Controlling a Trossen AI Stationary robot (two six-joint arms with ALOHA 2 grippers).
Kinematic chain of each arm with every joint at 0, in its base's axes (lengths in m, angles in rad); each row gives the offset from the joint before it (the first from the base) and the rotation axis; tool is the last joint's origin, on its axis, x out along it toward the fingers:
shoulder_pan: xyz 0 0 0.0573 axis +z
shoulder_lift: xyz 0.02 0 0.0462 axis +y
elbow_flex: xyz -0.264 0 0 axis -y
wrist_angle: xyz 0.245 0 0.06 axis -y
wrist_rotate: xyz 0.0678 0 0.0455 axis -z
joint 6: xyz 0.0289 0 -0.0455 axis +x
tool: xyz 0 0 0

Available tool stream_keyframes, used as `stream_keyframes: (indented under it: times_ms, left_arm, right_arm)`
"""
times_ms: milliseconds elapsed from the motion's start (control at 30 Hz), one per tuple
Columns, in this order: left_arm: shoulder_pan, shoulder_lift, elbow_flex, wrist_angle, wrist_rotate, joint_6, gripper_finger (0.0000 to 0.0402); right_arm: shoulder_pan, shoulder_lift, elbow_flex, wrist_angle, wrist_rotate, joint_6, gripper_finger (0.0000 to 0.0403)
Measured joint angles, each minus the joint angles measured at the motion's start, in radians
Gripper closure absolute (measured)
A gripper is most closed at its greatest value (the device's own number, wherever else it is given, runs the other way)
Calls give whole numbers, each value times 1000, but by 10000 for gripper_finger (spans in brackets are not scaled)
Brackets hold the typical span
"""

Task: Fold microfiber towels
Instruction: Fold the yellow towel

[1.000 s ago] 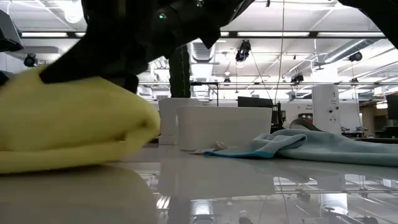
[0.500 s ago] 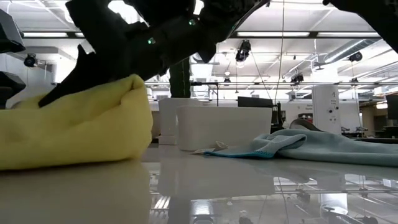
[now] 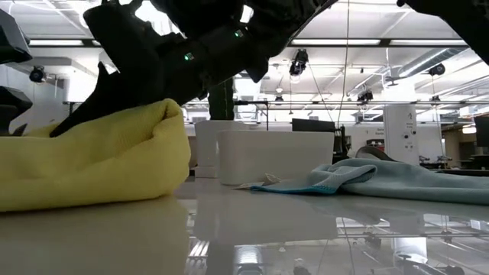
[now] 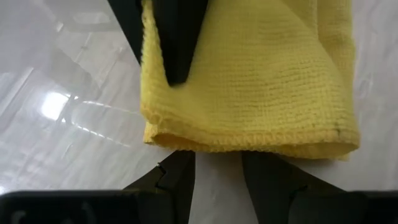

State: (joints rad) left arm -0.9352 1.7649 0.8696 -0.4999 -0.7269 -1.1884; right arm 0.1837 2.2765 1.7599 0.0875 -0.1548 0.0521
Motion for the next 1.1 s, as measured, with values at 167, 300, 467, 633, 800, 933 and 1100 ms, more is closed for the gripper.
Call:
stream_keyframes:
  times_ms: [167, 300, 467, 633, 800, 933, 1100]
  left_arm:
    - [0, 0, 0, 11, -17, 13, 284]
    - [0, 0, 0, 20, -16, 17, 284]
    - [0, 0, 0, 20, -10, 17, 283]
    - [0, -3, 4, 19, 54, 17, 264]
    - [0, -17, 20, -4, 109, 22, 229]
    - [-1, -57, 26, -45, 211, 48, 213]
    - [-1, -99, 24, -48, 239, 53, 213]
  right_arm:
    - [1, 26, 0, 22, 1, 8, 394]
    - [2, 43, 0, 22, 2, 44, 377]
    - [2, 30, 1, 14, 1, 64, 331]
    - [1, 1, 0, -53, 1, 64, 280]
    - [1, -46, 1, -109, 1, 46, 245]
    - [1, -79, 0, -158, 1, 32, 233]
    - [4, -115, 2, -191, 1, 9, 231]
